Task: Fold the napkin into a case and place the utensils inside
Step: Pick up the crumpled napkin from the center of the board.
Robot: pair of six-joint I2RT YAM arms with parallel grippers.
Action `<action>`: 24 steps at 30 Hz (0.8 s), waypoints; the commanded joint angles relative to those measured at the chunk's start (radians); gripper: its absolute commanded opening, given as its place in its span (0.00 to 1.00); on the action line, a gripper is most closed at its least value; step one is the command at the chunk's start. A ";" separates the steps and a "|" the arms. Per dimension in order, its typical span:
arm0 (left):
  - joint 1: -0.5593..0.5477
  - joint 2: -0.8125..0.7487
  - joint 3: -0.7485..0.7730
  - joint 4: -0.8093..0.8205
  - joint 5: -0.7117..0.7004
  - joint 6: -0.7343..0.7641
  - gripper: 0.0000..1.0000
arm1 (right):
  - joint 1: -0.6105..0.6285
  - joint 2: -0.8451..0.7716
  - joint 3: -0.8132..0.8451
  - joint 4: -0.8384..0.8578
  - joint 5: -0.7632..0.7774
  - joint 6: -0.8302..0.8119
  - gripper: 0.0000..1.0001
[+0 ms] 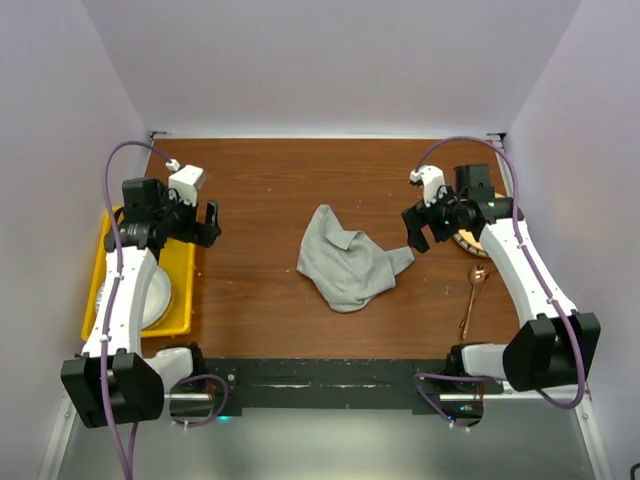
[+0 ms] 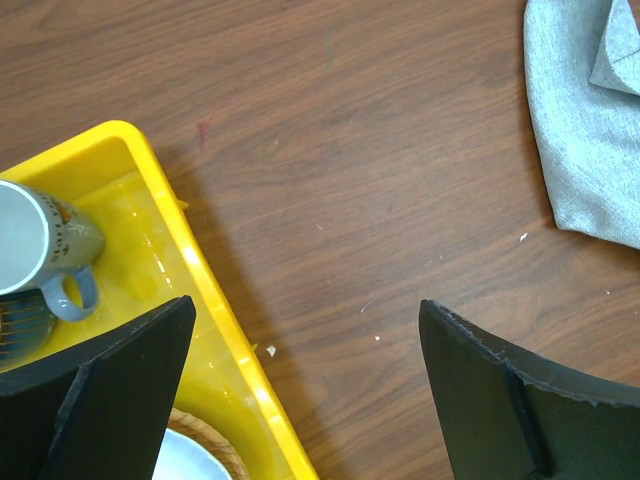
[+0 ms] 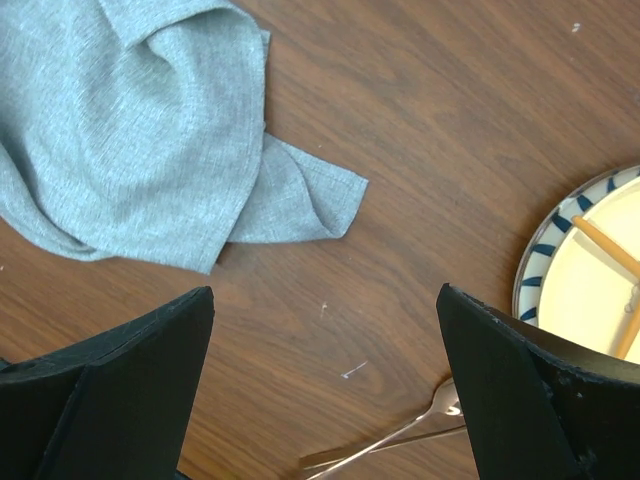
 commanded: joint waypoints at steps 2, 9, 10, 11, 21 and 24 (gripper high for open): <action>-0.008 -0.019 0.023 0.019 0.034 0.006 1.00 | 0.062 0.067 0.028 0.000 -0.026 -0.037 0.98; -0.008 -0.070 -0.003 0.021 0.097 0.047 1.00 | 0.171 0.173 0.056 0.034 0.022 0.003 0.98; -0.009 -0.069 -0.006 0.015 0.108 0.073 1.00 | 0.185 0.186 0.058 0.037 0.033 0.009 0.98; -0.009 -0.067 -0.009 0.010 0.119 0.084 1.00 | 0.212 0.206 0.058 0.040 0.043 0.026 0.98; -0.014 -0.110 -0.091 -0.002 0.232 0.155 1.00 | 0.372 0.375 0.162 0.103 0.138 0.042 0.98; -0.015 -0.118 -0.091 0.001 0.234 0.140 1.00 | 0.407 0.432 0.206 0.118 0.154 0.034 0.98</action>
